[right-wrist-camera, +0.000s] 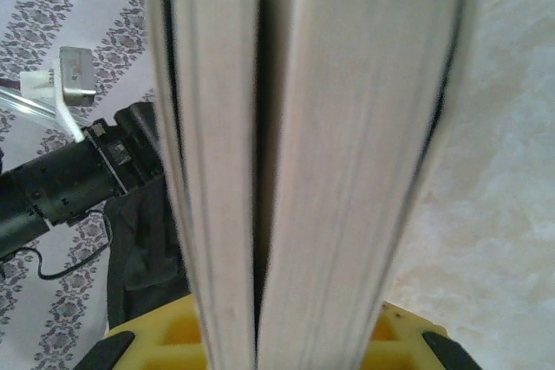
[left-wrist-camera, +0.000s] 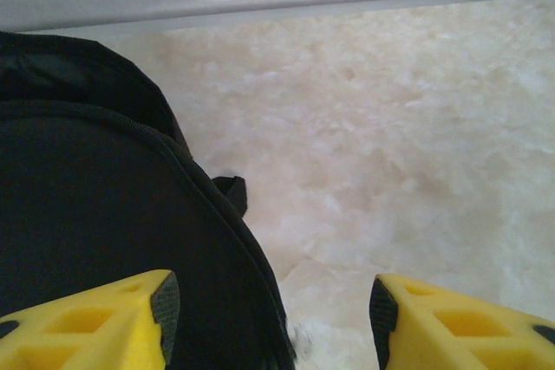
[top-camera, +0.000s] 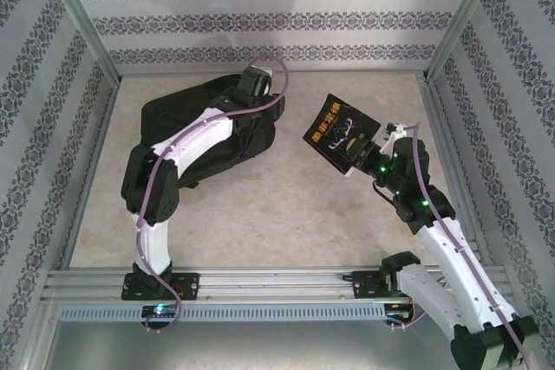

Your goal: Pack the student bag

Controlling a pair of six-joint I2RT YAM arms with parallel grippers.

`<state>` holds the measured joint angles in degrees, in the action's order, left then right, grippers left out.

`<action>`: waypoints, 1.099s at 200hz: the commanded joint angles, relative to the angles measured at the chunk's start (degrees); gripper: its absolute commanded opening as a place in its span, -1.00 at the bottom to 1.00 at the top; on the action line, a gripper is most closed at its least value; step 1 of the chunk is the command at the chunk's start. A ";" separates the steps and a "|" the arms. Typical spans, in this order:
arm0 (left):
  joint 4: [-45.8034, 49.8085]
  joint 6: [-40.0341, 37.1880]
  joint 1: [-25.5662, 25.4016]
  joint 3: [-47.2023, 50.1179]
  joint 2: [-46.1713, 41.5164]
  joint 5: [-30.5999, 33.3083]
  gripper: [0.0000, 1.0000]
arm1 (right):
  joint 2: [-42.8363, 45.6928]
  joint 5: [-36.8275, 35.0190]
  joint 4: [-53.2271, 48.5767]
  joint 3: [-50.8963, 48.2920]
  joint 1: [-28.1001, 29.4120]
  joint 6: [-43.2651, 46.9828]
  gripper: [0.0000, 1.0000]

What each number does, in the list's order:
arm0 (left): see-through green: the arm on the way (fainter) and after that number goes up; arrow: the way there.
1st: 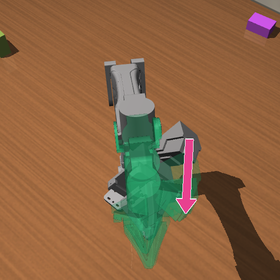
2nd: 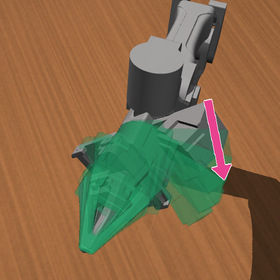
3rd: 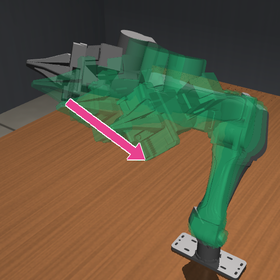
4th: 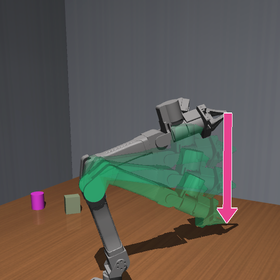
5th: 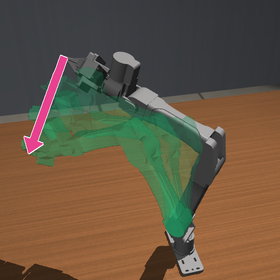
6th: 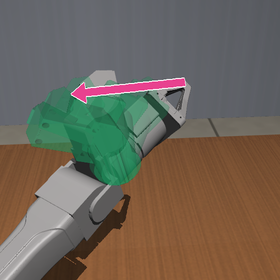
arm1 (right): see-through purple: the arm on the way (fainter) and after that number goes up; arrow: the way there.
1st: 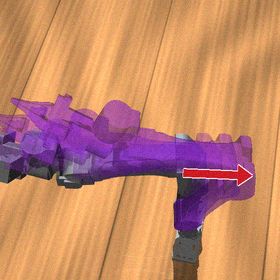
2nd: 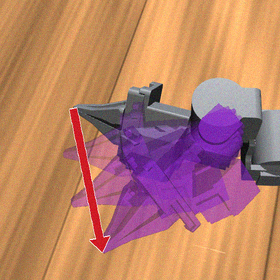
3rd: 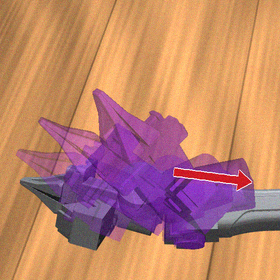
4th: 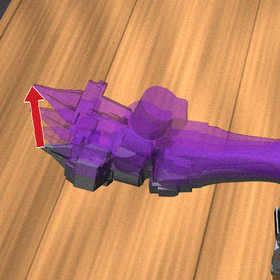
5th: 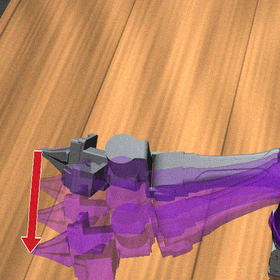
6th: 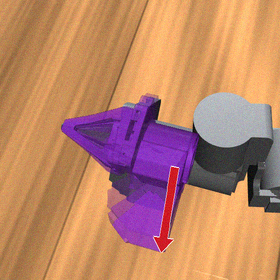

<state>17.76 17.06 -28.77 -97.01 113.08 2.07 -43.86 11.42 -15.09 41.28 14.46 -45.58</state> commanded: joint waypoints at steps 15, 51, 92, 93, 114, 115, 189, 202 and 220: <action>5.97 -4.68 0.38 -9.09 6.73 5.49 0.09 | 2.89 0.10 1.88 0.29 -0.38 3.15 -1.00; 7.11 -5.70 0.32 -11.44 8.21 6.82 -0.56 | 3.92 -0.60 0.47 1.03 -0.07 4.75 -1.00; 2.52 -5.31 -0.78 -2.07 2.29 4.76 -1.00 | 3.73 -1.58 -0.01 2.26 0.61 6.37 -1.00; 2.40 -5.25 -0.81 -1.75 2.04 4.60 -1.00 | 3.71 -1.62 0.03 2.29 0.68 6.37 -1.00; 0.68 -4.27 -2.56 2.33 -2.42 1.80 -1.00 | 3.43 -1.65 0.01 2.92 0.75 6.48 -1.00; 0.73 -4.25 -2.62 2.43 -2.68 1.63 -1.00 | 3.43 -1.66 0.03 2.97 0.79 6.47 -1.00; 2.28 4.69 -10.77 15.41 -22.57 -8.59 -1.00 | 3.03 5.04 2.20 3.75 1.04 0.74 -1.00; 2.11 6.36 -10.78 18.87 -27.70 -7.66 -1.00 | 3.31 6.46 1.32 4.35 1.42 -0.76 -1.00; 2.18 7.30 -10.69 23.37 -34.76 -4.86 -1.00 | 4.25 6.68 -0.20 4.66 2.67 -1.79 -1.00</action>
<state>20.73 20.14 -39.29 -77.65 87.33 -3.46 -41.74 14.96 -18.72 42.37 15.49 -44.49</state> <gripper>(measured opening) 0.075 0.163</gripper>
